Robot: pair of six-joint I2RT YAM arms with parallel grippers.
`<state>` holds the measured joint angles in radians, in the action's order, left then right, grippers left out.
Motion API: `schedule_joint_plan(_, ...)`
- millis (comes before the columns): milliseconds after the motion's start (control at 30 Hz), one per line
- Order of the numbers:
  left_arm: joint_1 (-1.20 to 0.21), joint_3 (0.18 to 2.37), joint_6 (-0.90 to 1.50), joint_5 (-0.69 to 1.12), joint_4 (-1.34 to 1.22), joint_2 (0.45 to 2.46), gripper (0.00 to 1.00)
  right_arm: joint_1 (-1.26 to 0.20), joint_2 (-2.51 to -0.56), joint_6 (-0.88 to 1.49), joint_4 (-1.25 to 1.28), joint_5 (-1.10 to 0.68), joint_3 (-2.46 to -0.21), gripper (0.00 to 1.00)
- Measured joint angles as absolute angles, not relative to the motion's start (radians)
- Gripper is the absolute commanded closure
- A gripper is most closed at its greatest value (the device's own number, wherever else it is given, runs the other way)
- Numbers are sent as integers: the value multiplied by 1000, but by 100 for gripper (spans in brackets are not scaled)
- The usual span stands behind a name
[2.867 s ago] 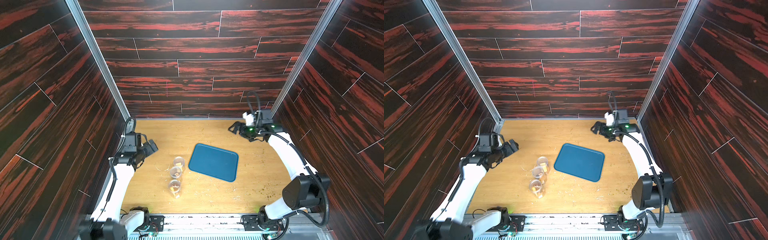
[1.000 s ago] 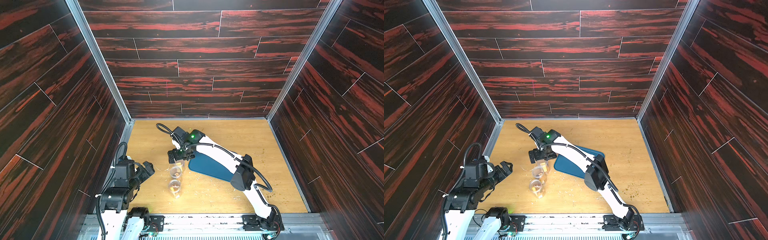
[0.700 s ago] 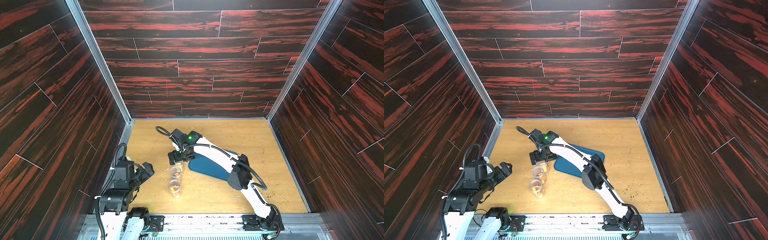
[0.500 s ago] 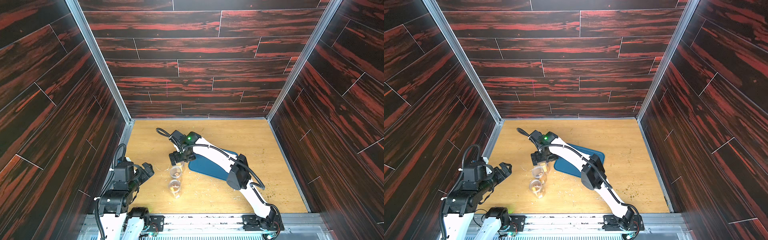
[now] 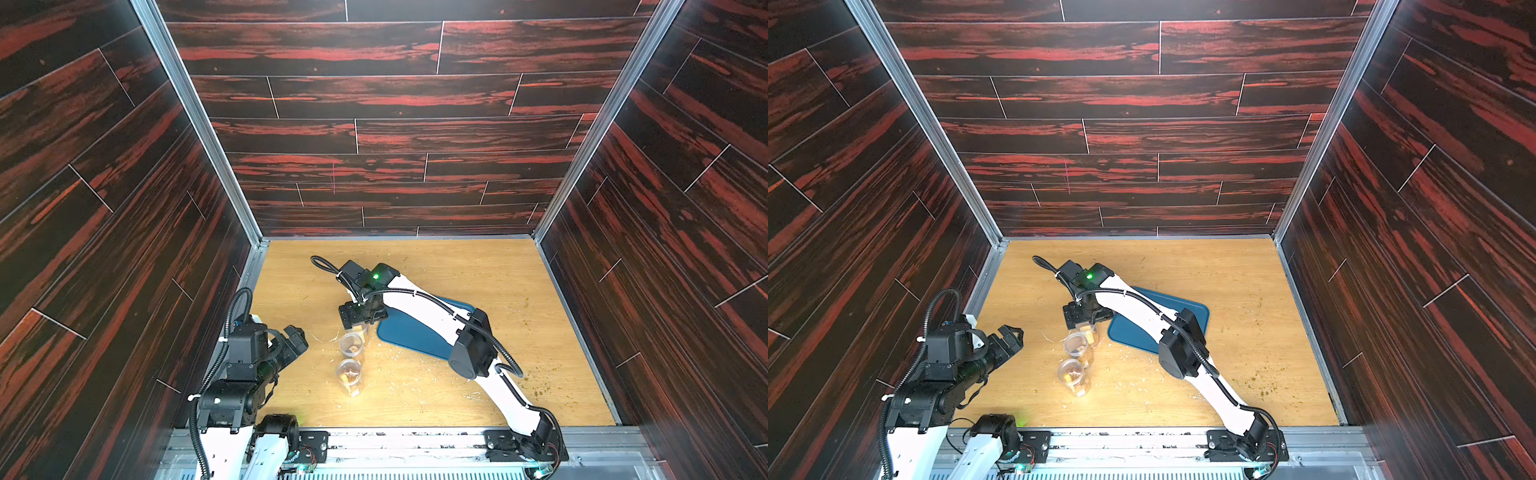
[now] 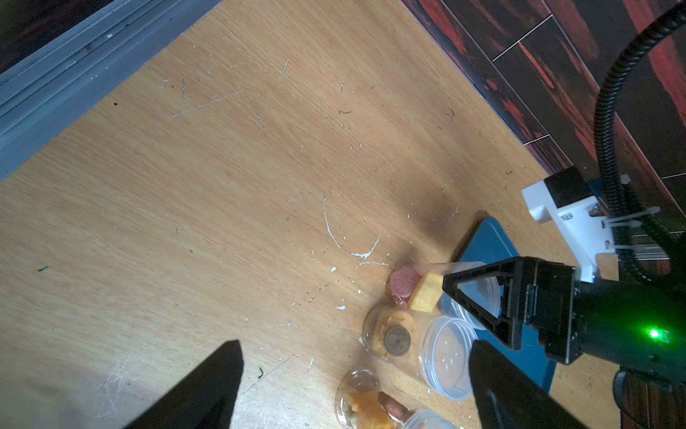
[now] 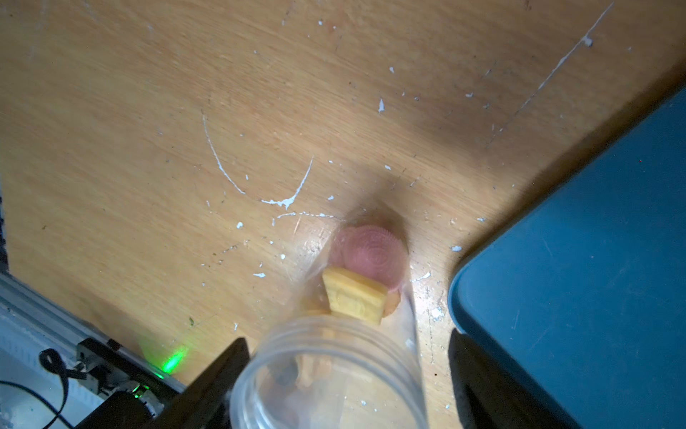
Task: Pour the cookies out of the jar
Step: Pick up the jar from the center of the board.
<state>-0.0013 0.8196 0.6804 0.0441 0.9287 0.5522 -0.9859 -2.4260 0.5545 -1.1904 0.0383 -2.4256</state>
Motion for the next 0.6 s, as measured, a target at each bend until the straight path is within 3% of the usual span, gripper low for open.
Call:
schedule_joint_plan(233,-1,820,680,44,927,563,1,-982,-2426,562,-1198,41,-2426,32)
schedule_joint_plan(600,-1,819,681,44,927,563,1,-977,-2426,564,-1200,47,-2426,36)
